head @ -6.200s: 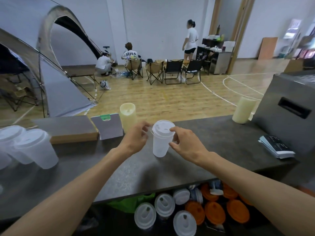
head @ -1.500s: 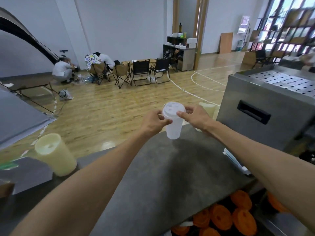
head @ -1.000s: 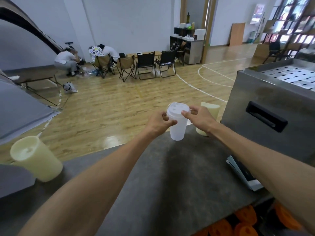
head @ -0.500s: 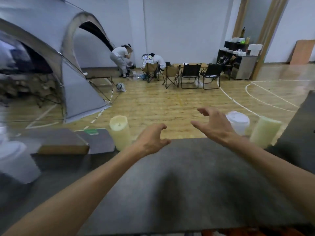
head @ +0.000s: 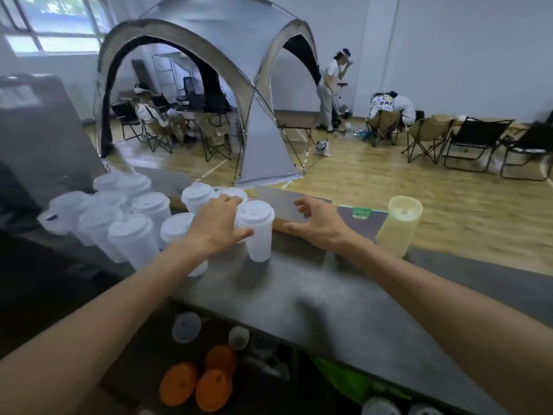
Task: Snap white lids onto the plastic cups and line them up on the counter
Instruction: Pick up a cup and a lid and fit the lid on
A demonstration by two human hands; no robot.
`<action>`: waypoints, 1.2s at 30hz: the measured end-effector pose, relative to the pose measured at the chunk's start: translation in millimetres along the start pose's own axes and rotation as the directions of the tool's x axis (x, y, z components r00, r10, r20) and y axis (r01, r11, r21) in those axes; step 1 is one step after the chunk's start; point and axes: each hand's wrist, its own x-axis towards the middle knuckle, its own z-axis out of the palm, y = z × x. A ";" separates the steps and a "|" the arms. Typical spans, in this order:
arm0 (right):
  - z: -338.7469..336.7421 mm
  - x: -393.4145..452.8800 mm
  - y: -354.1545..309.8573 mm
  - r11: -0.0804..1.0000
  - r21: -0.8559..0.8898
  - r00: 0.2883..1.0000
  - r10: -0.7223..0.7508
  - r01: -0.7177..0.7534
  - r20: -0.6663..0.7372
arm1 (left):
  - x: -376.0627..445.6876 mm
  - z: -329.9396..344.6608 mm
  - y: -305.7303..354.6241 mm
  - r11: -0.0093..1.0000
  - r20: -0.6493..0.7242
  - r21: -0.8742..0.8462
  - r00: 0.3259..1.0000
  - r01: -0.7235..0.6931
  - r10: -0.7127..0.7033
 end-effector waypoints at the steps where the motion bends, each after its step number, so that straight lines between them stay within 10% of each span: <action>1: 10.9 9.3 -5.5 1.000 -0.005 1.000 0.016 -0.016 0.022 | 5.2 0.8 -9.2 1.000 0.011 0.018 1.000 0.004 -0.005; 11: 70.1 56.5 -14.5 0.994 0.089 0.990 0.045 -0.058 0.135 | 38.3 29.8 -25.6 0.989 0.028 0.141 0.999 -0.044 0.040; 22: 12.6 -42.0 44.8 0.972 0.228 0.984 0.098 -0.062 -0.147 | 18.4 56.7 57.2 0.917 -0.017 -0.356 0.982 -0.179 0.186; 36: -102.5 -199.9 139.9 0.960 0.201 0.793 0.276 -0.197 -0.543 | 6.3 110.4 263.1 0.627 0.013 -0.676 0.844 -0.387 0.536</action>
